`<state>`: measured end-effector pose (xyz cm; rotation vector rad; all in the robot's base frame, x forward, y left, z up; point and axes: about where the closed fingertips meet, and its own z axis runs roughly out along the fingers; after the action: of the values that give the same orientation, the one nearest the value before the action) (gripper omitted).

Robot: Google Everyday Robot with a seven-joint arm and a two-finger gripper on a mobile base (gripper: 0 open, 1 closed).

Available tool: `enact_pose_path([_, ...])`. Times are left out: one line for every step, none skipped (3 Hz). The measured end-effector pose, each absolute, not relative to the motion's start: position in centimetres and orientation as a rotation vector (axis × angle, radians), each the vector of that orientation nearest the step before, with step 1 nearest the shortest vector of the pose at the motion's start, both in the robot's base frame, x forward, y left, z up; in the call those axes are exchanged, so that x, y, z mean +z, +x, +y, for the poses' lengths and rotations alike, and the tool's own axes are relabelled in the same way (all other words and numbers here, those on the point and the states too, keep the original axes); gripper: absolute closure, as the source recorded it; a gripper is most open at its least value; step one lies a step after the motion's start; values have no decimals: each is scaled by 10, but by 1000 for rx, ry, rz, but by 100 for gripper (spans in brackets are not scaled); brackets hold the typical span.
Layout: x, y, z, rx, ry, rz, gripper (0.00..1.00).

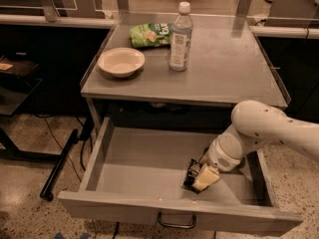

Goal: Place rxbar chocolate into top drawer

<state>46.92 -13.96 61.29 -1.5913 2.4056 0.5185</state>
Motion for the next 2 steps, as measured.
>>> enact_pose_path([613,469,-140,519,-1591,2406,11])
enact_pose_path([613,469,-140,519,-1591,2406,0])
